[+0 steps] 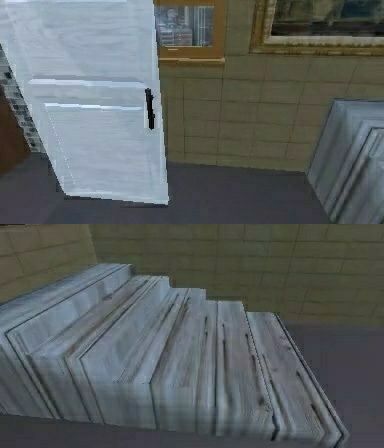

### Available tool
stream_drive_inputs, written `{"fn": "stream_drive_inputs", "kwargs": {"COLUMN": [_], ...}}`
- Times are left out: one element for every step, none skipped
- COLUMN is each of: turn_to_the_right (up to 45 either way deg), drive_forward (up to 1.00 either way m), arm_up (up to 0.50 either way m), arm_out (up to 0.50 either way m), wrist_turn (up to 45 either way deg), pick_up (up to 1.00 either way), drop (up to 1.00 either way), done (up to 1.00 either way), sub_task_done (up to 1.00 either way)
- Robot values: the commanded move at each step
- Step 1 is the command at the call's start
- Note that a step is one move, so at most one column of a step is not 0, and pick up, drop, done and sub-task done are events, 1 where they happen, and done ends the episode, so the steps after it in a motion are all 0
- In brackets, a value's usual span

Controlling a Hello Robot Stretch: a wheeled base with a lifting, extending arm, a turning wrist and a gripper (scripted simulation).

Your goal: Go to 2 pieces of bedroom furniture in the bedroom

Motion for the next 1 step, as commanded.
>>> {"fn": "stream_drive_inputs", "kwargs": {"turn_to_the_right": [-45.0], "drive_forward": [0.00], "arm_up": [0.00], "arm_out": [0.00], "wrist_turn": [0.0], "pick_up": [0.00], "drop": [0.00], "done": [0.00], "sub_task_done": [0.00]}}
